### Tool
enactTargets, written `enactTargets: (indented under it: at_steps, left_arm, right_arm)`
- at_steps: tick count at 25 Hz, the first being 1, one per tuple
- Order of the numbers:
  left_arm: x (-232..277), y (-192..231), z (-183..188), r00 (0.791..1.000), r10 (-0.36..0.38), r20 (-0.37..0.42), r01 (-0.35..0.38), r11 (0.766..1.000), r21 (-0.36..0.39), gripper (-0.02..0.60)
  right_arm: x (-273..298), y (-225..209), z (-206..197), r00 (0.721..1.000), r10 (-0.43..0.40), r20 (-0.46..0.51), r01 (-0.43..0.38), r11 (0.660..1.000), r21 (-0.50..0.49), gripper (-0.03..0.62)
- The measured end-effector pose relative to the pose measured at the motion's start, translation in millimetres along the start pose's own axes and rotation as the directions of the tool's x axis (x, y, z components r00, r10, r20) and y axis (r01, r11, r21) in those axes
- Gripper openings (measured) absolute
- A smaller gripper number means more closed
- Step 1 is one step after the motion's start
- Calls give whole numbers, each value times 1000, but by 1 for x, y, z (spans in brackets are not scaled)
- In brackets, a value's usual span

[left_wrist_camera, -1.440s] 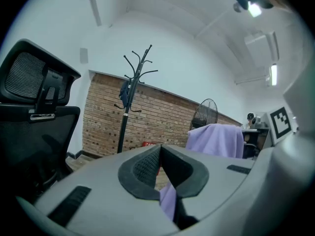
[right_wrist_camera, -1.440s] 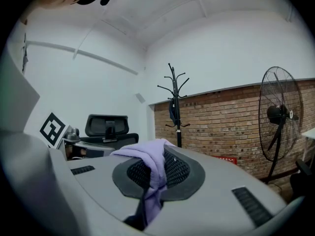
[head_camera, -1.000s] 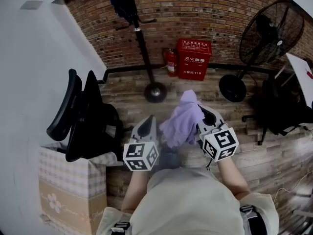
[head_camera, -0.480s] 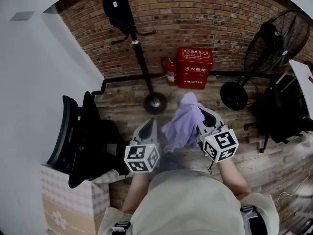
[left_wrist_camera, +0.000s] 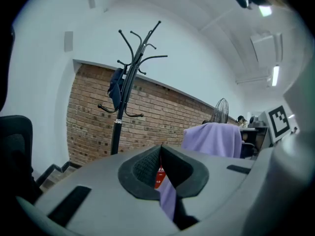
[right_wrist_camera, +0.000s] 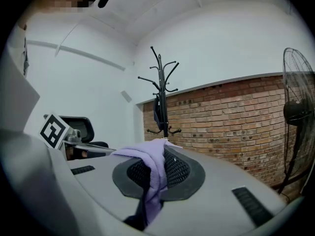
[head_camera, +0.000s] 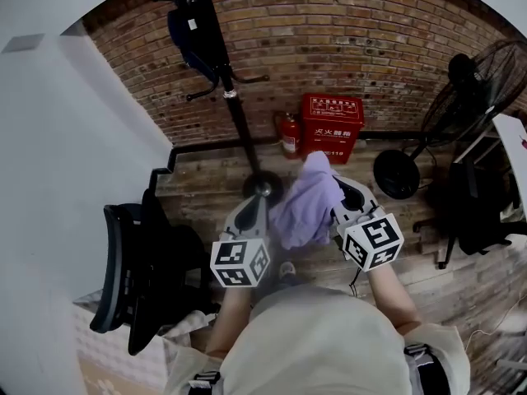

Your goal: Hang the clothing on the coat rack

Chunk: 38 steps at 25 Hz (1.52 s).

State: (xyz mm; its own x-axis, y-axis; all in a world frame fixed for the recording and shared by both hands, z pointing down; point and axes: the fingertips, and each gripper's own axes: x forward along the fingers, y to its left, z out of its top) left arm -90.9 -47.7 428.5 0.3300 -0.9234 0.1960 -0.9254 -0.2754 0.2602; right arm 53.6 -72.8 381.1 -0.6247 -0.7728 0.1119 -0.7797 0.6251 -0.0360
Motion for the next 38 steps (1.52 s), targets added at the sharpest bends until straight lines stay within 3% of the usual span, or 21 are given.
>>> enactTargets:
  at_steps: [16, 28, 38]
  left_arm:
    - [77, 78, 33, 1000, -26, -1, 26, 1000, 11, 5]
    - [98, 109, 30, 999, -6, -36, 6, 1000, -9, 5]
    - [130, 126, 38, 997, 79, -11, -79, 997, -18, 5]
  right_arm:
    - [124, -16, 40, 999, 37, 24, -35, 998, -60, 14]
    - [191, -20, 96, 994, 89, 69, -78, 986, -147, 14]
    - [239, -53, 147, 979, 153, 137, -119, 967, -227, 14]
